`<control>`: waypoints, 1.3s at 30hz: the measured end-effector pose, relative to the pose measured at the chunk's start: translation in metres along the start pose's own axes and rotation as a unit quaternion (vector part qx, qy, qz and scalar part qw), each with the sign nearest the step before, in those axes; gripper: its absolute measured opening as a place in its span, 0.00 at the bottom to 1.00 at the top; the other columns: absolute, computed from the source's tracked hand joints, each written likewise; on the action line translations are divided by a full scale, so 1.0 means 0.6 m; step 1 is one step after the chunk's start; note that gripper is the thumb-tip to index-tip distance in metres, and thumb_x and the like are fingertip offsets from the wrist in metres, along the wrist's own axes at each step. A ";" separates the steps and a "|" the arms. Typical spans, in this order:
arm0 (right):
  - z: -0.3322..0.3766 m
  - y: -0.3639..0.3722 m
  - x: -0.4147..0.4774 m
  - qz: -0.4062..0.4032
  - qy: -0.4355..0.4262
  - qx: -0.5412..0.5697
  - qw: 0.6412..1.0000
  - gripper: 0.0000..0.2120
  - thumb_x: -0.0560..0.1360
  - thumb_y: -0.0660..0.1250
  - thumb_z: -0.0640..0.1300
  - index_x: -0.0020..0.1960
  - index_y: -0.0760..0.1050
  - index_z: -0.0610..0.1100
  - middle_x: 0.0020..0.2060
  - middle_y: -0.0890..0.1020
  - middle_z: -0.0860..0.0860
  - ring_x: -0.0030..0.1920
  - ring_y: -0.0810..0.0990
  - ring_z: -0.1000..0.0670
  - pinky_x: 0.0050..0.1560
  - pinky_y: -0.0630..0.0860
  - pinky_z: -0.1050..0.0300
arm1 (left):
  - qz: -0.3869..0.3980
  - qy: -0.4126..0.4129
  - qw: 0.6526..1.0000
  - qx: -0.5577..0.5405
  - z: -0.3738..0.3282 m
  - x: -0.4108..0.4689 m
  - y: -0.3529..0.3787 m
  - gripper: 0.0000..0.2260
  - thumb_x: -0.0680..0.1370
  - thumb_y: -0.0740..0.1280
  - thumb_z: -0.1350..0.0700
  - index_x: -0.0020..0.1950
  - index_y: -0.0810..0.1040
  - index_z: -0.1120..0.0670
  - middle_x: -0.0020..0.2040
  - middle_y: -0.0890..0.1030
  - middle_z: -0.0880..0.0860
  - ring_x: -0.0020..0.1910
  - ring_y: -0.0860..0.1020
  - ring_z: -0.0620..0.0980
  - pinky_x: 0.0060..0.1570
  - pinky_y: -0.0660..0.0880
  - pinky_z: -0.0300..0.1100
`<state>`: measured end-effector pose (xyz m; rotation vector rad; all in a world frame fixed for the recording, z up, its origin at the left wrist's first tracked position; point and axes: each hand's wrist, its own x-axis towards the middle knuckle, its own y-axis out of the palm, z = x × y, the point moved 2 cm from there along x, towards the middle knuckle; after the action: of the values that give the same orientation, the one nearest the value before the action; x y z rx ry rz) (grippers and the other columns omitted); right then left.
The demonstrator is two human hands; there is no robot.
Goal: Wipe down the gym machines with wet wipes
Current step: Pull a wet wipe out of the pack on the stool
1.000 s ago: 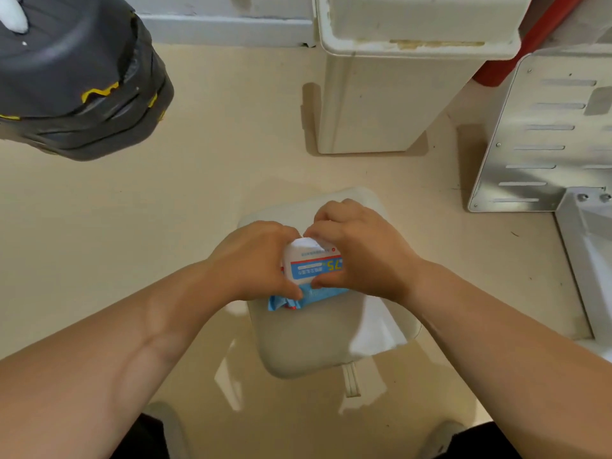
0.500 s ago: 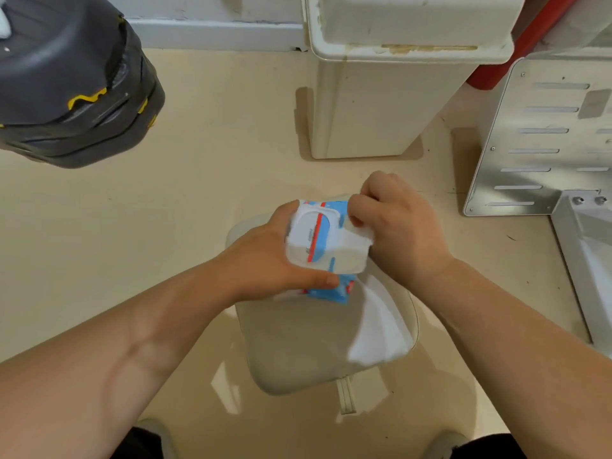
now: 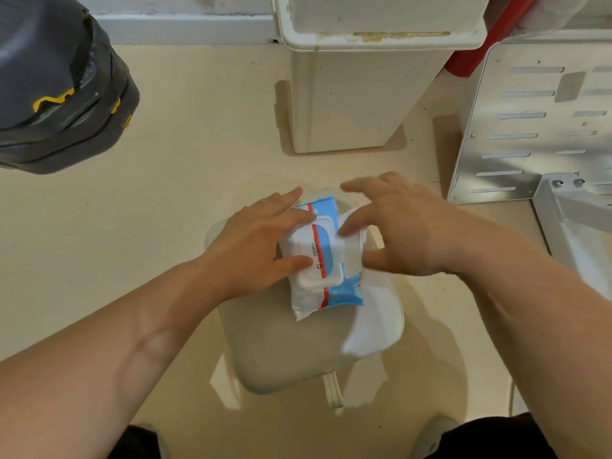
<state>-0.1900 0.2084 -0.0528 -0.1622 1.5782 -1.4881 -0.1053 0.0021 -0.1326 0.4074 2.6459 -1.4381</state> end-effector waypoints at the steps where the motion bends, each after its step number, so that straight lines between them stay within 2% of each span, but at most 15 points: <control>1: 0.000 0.003 -0.001 0.036 0.014 0.021 0.999 0.27 0.71 0.71 0.62 0.70 0.74 0.64 0.79 0.60 0.59 0.75 0.62 0.51 0.71 0.67 0.48 | 0.010 -0.001 1.000 0.007 -0.004 0.003 0.001 0.32 0.74 0.72 0.39 0.76 0.68 0.43 0.81 0.60 0.45 0.79 0.59 0.48 0.76 0.56 0.42; 3: -0.006 0.002 -0.005 0.076 0.039 0.070 0.994 0.34 0.67 0.70 0.65 0.72 0.72 0.63 0.71 0.69 0.59 0.68 0.71 0.53 0.66 0.72 0.51 | 0.010 0.000 1.000 -0.004 -0.010 0.007 -0.001 0.31 0.73 0.75 0.43 0.74 0.70 0.44 0.76 0.67 0.46 0.75 0.65 0.48 0.70 0.59 0.36; 5: -0.012 0.000 -0.006 0.088 0.036 0.095 0.991 0.33 0.69 0.74 0.64 0.72 0.70 0.64 0.56 0.75 0.62 0.53 0.76 0.57 0.58 0.74 0.55 | -0.003 0.008 1.000 -0.002 -0.017 0.006 -0.004 0.31 0.70 0.77 0.41 0.71 0.71 0.42 0.65 0.72 0.47 0.63 0.72 0.50 0.63 0.66 0.39; 9: -0.017 0.001 -0.006 0.185 0.019 0.195 0.963 0.29 0.68 0.79 0.57 0.67 0.74 0.64 0.43 0.78 0.62 0.38 0.83 0.58 0.50 0.83 0.53 | 0.038 -0.022 0.994 0.101 -0.041 -0.003 -0.003 0.32 0.65 0.73 0.30 0.65 0.70 0.37 0.51 0.70 0.45 0.49 0.73 0.48 0.52 0.73 0.46; 11: -0.022 0.003 -0.002 0.173 0.011 0.213 0.962 0.24 0.68 0.79 0.54 0.61 0.76 0.64 0.45 0.78 0.62 0.39 0.84 0.58 0.48 0.83 0.54 | 0.003 -0.012 0.991 0.132 -0.054 -0.005 -0.007 0.31 0.62 0.73 0.29 0.60 0.72 0.40 0.48 0.69 0.46 0.46 0.72 0.49 0.48 0.73 0.47; 13: -0.028 0.009 0.014 0.100 0.009 0.175 0.979 0.17 0.73 0.75 0.45 0.56 0.77 0.62 0.46 0.77 0.62 0.41 0.82 0.56 0.45 0.79 0.59 | -0.045 0.060 0.987 0.145 -0.066 -0.006 -0.004 0.26 0.62 0.76 0.35 0.53 0.77 0.46 0.46 0.71 0.48 0.42 0.72 0.51 0.43 0.74 0.49; 16: -0.028 0.025 0.038 -0.030 0.000 0.161 0.986 0.21 0.74 0.65 0.34 0.56 0.81 0.57 0.48 0.78 0.60 0.45 0.75 0.58 0.46 0.70 0.66 | -0.050 0.133 0.984 0.109 -0.088 -0.010 0.024 0.09 0.70 0.72 0.48 0.41 0.79 0.52 0.40 0.75 0.50 0.39 0.75 0.54 0.36 0.76 0.51; 19: -0.020 0.040 0.052 -0.142 -0.002 0.292 0.946 0.24 0.69 0.61 0.27 0.55 0.84 0.47 0.43 0.78 0.64 0.44 0.74 0.71 0.46 0.66 0.77 | -0.022 0.032 0.997 0.066 -0.100 -0.002 0.042 0.13 0.78 0.66 0.47 0.39 0.78 0.53 0.39 0.75 0.49 0.39 0.75 0.51 0.38 0.73 0.48; 21: -0.019 0.052 0.060 -0.174 0.018 0.327 0.929 0.25 0.71 0.60 0.28 0.59 0.84 0.46 0.51 0.82 0.59 0.46 0.75 0.69 0.49 0.64 0.79 | -0.024 -0.031 0.997 0.061 -0.103 0.008 0.043 0.14 0.78 0.68 0.45 0.38 0.75 0.53 0.38 0.73 0.47 0.38 0.73 0.50 0.39 0.71 0.46; 23: -0.024 0.061 0.064 -0.170 0.037 0.316 0.933 0.25 0.74 0.61 0.30 0.64 0.82 0.47 0.62 0.81 0.54 0.54 0.75 0.63 0.56 0.65 0.73 | -0.022 -0.063 0.996 0.062 -0.108 0.017 0.041 0.15 0.78 0.68 0.45 0.38 0.76 0.54 0.38 0.75 0.48 0.38 0.75 0.50 0.41 0.73 0.47; 25: -0.035 0.065 0.059 -0.154 0.046 0.259 0.953 0.23 0.76 0.64 0.33 0.67 0.80 0.49 0.66 0.76 0.52 0.59 0.75 0.54 0.59 0.66 0.67 | -0.011 -0.084 0.994 0.065 -0.113 0.021 0.041 0.14 0.77 0.67 0.46 0.39 0.77 0.54 0.38 0.75 0.49 0.38 0.76 0.51 0.42 0.75 0.48; 28: -0.045 0.062 0.038 -0.149 0.063 0.209 0.964 0.20 0.79 0.66 0.39 0.67 0.80 0.54 0.64 0.73 0.53 0.60 0.74 0.51 0.61 0.70 0.59 | -0.002 -0.100 0.992 0.075 -0.120 0.024 0.040 0.13 0.76 0.66 0.46 0.38 0.72 0.53 0.38 0.71 0.48 0.38 0.73 0.50 0.40 0.73 0.45; 31: -0.041 0.055 0.020 -0.153 0.049 0.216 0.963 0.19 0.79 0.67 0.41 0.68 0.79 0.54 0.63 0.73 0.53 0.58 0.74 0.52 0.59 0.70 0.60 | 0.003 -0.106 0.990 0.096 -0.124 0.028 0.043 0.13 0.77 0.65 0.46 0.37 0.68 0.51 0.36 0.68 0.46 0.39 0.71 0.49 0.39 0.68 0.42; 36: -0.031 0.054 -0.006 -0.124 0.046 0.188 0.973 0.20 0.79 0.66 0.44 0.71 0.75 0.55 0.62 0.71 0.53 0.60 0.71 0.50 0.60 0.72 0.54 | -0.007 -0.110 0.986 0.123 -0.136 0.036 0.041 0.14 0.76 0.65 0.47 0.35 0.68 0.52 0.32 0.66 0.47 0.37 0.69 0.50 0.38 0.66 0.42; 39: -0.034 0.060 -0.014 -0.100 0.067 0.179 0.976 0.22 0.79 0.67 0.47 0.72 0.73 0.58 0.60 0.69 0.53 0.57 0.71 0.50 0.56 0.72 0.56 | -0.002 -0.114 0.985 0.126 -0.145 0.039 0.040 0.12 0.76 0.66 0.49 0.37 0.71 0.54 0.31 0.67 0.48 0.35 0.70 0.51 0.37 0.67 0.43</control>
<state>-0.1819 0.2374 -0.0821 -0.0131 1.4001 -1.9518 -0.1176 0.0915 -0.1092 0.2396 2.2981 -1.7136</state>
